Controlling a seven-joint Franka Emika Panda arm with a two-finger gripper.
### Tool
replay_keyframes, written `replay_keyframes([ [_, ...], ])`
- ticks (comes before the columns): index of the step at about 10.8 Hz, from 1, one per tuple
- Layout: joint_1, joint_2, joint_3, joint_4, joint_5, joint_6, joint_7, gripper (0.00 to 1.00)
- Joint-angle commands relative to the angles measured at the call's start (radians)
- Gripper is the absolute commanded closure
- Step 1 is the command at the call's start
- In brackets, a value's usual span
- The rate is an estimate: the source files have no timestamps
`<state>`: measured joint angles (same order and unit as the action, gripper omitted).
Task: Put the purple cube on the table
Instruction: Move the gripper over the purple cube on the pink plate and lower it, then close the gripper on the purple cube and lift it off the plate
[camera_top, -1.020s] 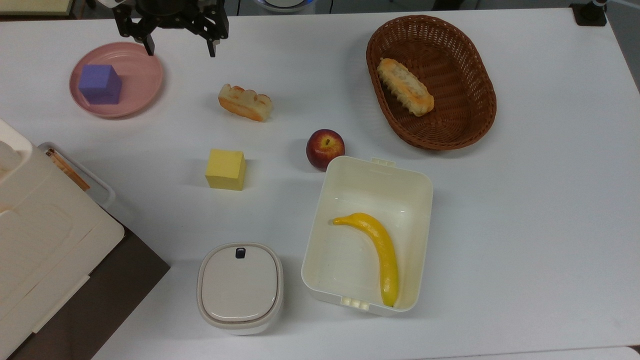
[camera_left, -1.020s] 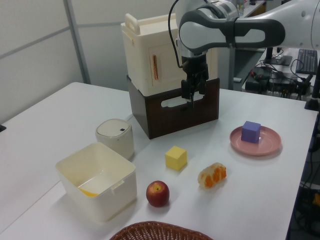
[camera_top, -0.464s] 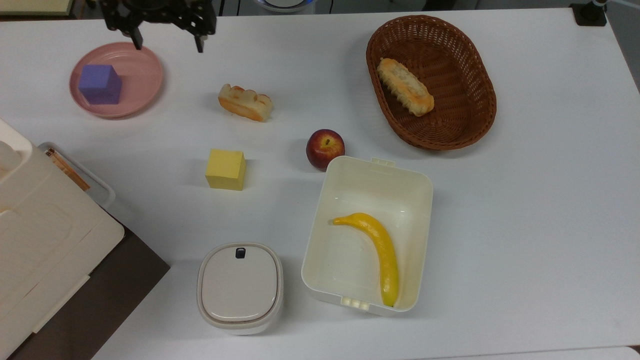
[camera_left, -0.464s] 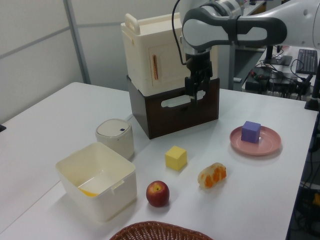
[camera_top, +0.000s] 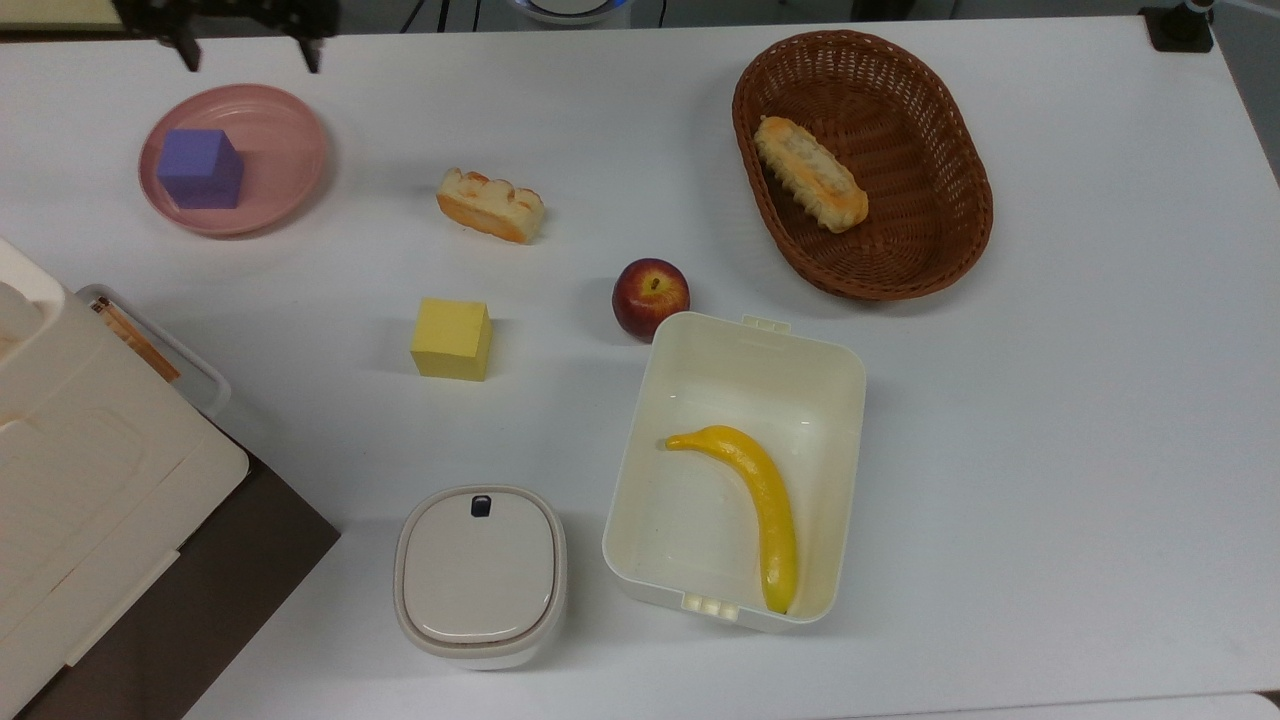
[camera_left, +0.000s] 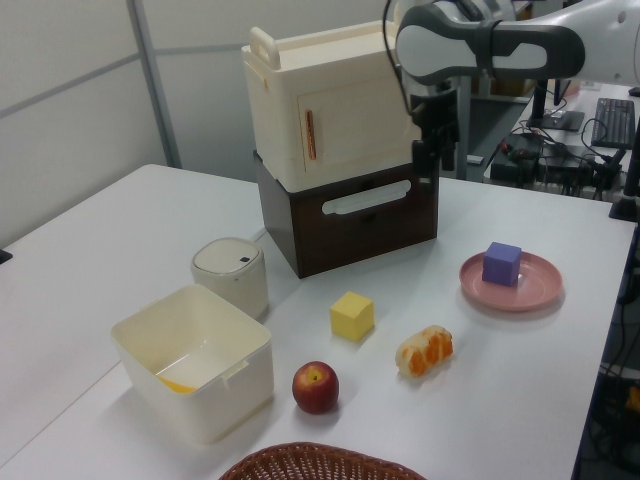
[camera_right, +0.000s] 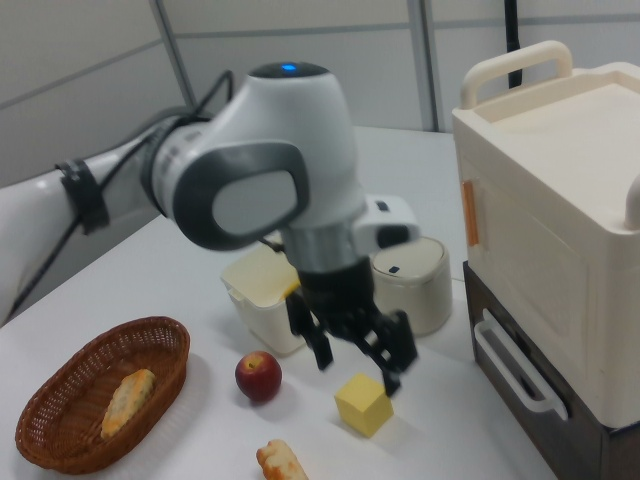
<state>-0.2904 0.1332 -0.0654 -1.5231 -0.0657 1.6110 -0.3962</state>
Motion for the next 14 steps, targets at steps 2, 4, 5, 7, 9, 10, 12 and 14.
replay_keyframes([
  [2, -0.114, 0.061, -0.008, -0.017, -0.052, -0.017, -0.228, 0.00],
  [4, -0.153, 0.126, -0.008, -0.020, -0.086, -0.011, -0.303, 0.00],
  [5, -0.165, 0.167, -0.008, -0.019, -0.094, -0.002, -0.303, 0.00],
  [7, -0.170, 0.233, -0.008, -0.018, -0.155, 0.012, -0.303, 0.00],
  [9, -0.177, 0.285, -0.008, -0.020, -0.195, 0.021, -0.300, 0.00],
  [10, -0.180, 0.307, -0.008, -0.019, -0.198, 0.029, -0.294, 0.00],
  [12, -0.184, 0.324, -0.008, -0.023, -0.200, 0.075, -0.261, 0.00],
  [14, -0.190, 0.348, -0.010, -0.023, -0.200, 0.105, -0.205, 0.00],
])
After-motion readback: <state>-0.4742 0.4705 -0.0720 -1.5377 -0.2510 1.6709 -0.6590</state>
